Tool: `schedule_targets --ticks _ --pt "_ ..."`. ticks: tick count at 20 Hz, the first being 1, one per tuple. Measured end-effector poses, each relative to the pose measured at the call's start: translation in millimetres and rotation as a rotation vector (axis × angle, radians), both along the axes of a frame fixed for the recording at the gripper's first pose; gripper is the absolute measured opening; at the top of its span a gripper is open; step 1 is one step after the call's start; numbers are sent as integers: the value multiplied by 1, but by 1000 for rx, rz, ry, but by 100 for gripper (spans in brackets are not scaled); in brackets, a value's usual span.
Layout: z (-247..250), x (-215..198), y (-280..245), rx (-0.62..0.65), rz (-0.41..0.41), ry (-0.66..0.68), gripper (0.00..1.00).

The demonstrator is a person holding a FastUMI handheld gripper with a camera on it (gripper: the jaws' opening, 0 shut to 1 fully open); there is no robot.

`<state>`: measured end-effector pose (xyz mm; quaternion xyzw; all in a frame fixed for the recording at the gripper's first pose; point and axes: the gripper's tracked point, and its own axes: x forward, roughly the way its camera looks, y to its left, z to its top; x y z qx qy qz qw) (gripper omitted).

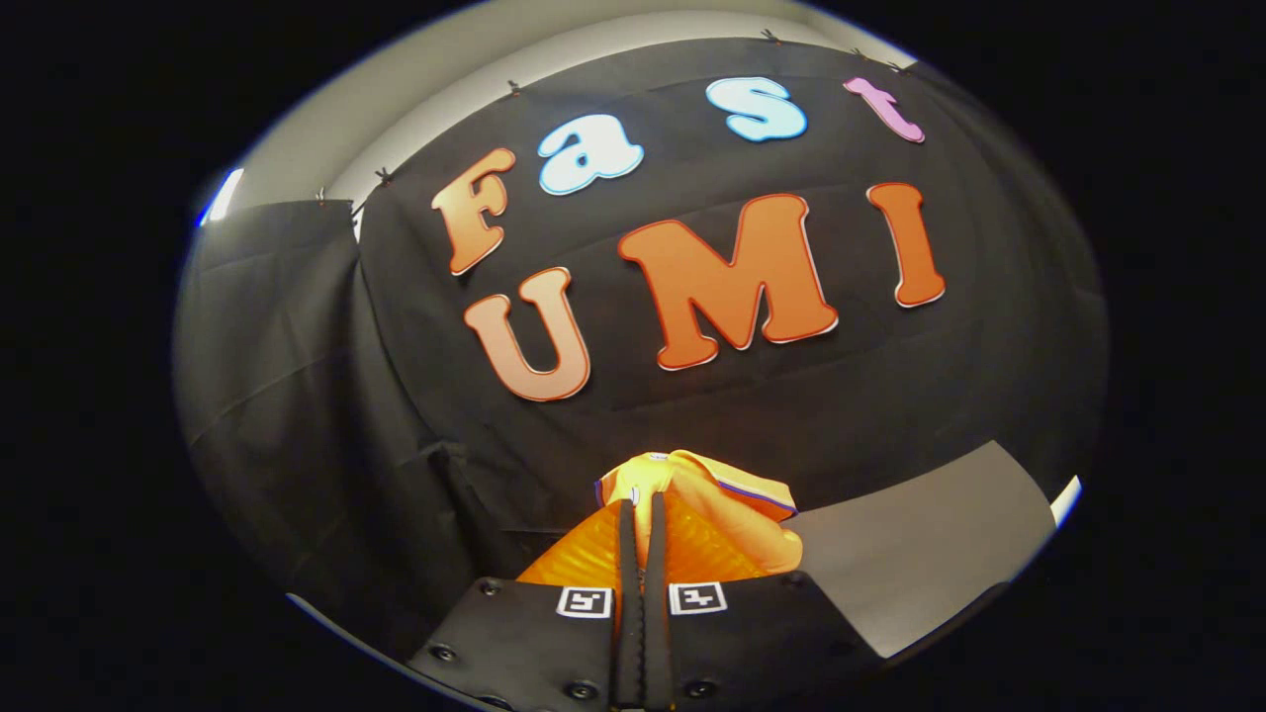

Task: Put the clothes into the washing machine and then close the washing machine lid.

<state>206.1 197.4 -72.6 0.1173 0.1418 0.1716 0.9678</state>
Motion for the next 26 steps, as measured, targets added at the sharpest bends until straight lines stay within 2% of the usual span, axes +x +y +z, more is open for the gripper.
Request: schedule_targets --ticks 5,11,14,20,26 --pt "-32 1 76 -11 129 20 8" --pt "-96 13 142 -4 187 110 8" --pt "-134 19 162 -26 185 160 8" --pt "-213 34 185 -42 128 260 8" --pt "-287 42 181 -48 31 347 8"
